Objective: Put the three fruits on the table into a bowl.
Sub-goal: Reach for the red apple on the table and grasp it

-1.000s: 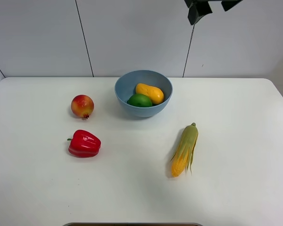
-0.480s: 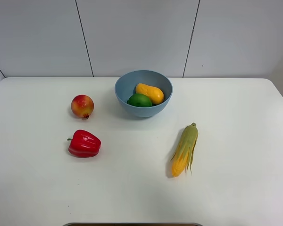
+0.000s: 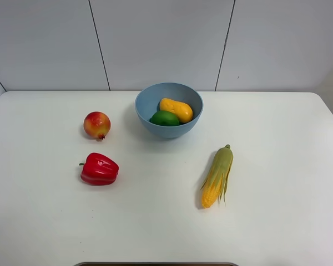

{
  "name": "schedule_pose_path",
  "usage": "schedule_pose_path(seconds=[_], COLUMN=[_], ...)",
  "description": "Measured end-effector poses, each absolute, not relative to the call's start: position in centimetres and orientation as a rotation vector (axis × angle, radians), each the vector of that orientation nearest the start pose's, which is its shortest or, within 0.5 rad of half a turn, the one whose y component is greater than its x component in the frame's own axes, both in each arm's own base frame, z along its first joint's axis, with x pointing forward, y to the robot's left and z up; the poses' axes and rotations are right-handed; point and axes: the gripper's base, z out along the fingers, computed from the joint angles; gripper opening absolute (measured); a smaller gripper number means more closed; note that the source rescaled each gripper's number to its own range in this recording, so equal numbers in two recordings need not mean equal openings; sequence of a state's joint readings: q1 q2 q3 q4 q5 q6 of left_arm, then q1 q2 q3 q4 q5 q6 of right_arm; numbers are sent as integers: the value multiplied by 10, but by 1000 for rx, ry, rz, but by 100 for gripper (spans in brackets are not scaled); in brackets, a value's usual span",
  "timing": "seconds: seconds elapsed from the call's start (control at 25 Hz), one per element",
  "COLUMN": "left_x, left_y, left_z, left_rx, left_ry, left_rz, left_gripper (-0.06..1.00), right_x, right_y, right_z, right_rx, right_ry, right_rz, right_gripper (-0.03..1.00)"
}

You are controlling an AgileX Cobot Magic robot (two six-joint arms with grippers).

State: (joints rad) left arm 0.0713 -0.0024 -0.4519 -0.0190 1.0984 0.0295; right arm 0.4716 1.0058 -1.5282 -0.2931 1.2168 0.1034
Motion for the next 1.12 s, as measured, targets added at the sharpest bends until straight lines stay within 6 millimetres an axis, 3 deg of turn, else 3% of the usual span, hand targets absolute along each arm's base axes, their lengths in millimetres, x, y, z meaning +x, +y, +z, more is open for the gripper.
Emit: schedule_pose_path(seconds=[0.2, 0.4, 0.64, 0.92, 1.12], left_x=[-2, -2, -2, -2, -2], left_y=[-2, -2, -2, -2, -2], left_z=[261, 261, 261, 261, 261], left_rx=[-44, -44, -44, -44, -44], left_ry=[2127, 2127, 2127, 2127, 2127], left_rz=[37, 37, 37, 37, 37], left_gripper=[100, 100, 100, 100, 100], right_x=[108, 61, 11, -17, -17], right_y=[17, -16, -21, -11, -10], right_z=[438, 382, 322, 295, 293], right_rx=[-251, -11, 168, 194, 184], right_ry=[2213, 2260, 2201, 2059, 2010], right_rz=[-103, -217, -190, -41, -34], right_gripper=[48, 48, 48, 48, 48])
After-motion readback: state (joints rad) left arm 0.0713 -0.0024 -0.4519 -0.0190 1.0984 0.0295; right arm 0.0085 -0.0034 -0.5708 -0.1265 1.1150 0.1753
